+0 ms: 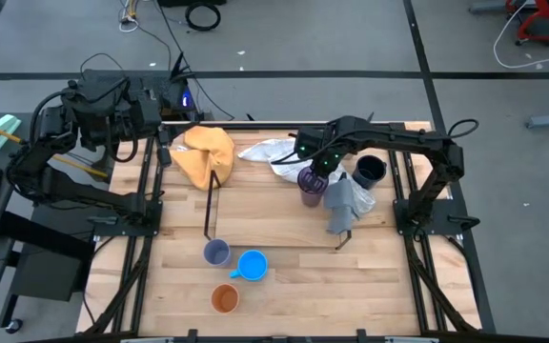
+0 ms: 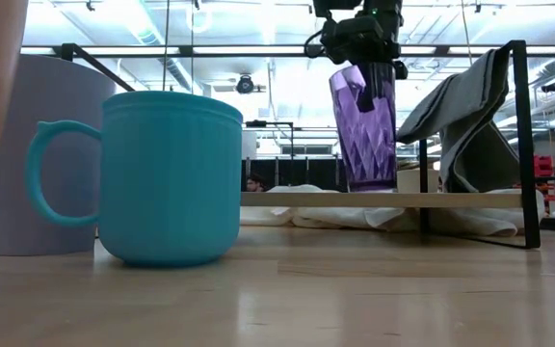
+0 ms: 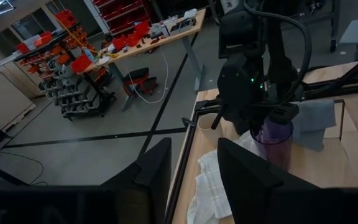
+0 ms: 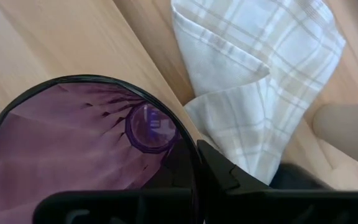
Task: Stack small to large cups/mugs on shelf
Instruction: Put the purple cup on the shelf
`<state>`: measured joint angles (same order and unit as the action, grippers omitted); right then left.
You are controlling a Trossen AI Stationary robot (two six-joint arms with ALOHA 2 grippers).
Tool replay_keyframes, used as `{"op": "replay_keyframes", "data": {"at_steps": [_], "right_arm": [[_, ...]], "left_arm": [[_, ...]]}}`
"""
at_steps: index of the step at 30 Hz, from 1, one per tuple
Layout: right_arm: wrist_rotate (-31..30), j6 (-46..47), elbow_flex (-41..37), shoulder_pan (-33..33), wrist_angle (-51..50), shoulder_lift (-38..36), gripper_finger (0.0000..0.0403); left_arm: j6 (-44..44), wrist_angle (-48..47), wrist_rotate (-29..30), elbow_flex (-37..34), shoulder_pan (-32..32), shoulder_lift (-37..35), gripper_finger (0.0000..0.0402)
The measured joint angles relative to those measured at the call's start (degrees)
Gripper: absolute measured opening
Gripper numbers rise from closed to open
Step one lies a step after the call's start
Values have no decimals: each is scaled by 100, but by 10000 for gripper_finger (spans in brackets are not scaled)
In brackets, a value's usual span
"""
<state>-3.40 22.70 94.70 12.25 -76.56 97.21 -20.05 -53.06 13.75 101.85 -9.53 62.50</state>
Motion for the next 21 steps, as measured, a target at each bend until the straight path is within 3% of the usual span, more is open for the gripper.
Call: {"op": "replay_keyframes", "data": {"at_steps": [21], "right_arm": [[-15, 260, -276, -79, 263, -7, 8]], "left_arm": [[-9, 0, 1, 1, 1, 0, 142]]}}
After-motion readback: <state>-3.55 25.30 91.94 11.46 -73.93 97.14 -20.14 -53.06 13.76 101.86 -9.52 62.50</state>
